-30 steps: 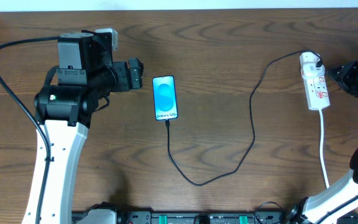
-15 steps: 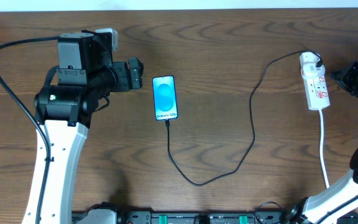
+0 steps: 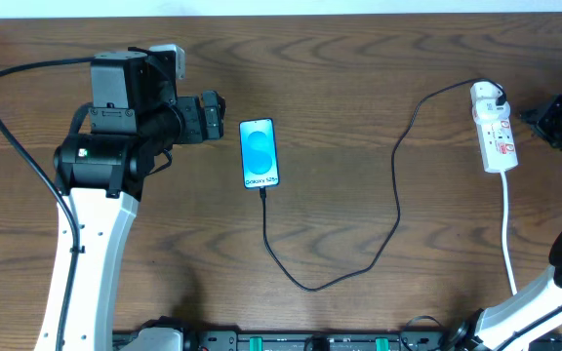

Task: Plug charger to phone and switch on socket
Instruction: 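Lower the right gripper onto the switch beside the charger plug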

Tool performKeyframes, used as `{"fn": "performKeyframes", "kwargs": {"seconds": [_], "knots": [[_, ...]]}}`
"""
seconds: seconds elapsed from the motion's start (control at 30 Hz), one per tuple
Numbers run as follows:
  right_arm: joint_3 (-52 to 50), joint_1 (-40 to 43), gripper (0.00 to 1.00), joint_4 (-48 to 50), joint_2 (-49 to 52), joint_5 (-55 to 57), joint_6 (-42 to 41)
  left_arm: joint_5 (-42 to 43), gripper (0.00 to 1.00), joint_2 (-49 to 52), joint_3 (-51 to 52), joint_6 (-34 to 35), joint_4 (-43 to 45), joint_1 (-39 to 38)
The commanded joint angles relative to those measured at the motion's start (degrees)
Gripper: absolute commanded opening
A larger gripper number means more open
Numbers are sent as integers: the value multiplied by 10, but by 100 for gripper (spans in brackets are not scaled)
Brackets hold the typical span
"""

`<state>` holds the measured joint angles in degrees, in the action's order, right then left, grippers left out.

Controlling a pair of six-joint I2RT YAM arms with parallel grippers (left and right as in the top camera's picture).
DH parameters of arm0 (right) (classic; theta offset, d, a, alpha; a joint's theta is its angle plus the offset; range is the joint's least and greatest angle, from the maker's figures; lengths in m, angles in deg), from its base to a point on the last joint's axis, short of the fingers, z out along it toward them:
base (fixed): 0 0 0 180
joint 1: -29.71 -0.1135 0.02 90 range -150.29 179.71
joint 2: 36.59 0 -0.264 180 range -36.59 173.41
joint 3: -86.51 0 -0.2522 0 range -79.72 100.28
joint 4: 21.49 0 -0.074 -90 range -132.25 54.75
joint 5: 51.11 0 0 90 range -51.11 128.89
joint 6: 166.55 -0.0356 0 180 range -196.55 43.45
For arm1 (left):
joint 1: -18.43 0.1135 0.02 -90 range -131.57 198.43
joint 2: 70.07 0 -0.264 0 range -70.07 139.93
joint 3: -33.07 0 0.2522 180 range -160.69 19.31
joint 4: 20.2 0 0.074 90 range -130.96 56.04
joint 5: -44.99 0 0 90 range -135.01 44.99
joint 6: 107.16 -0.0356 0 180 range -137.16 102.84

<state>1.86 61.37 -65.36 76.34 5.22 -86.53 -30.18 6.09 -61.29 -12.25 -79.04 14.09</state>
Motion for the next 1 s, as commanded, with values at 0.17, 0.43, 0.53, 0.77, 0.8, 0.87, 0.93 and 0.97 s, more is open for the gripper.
{"fn": "performKeyframes", "kwargs": {"seconds": [0.17,0.43,0.53,0.77,0.8,0.87,0.93,0.97], "knots": [[-1,2,1,11,7,1,2,-4,95,-2,-3,3,-1,2],[-1,2,1,12,7,1,2,-4,95,-2,-3,3,-1,2],[-1,2,1,12,7,1,2,-4,95,-2,-3,3,-1,2],[-5,2,1,15,7,4,2,-4,95,-2,-3,3,-1,2],[-5,2,1,16,7,3,2,-4,95,-2,-3,3,-1,2],[-8,2,1,20,7,4,2,-4,95,-2,-3,3,-1,2],[-11,2,1,23,7,7,2,-4,95,-2,-3,3,-1,2],[-12,2,1,25,7,8,2,-4,95,-2,-3,3,-1,2]]}}
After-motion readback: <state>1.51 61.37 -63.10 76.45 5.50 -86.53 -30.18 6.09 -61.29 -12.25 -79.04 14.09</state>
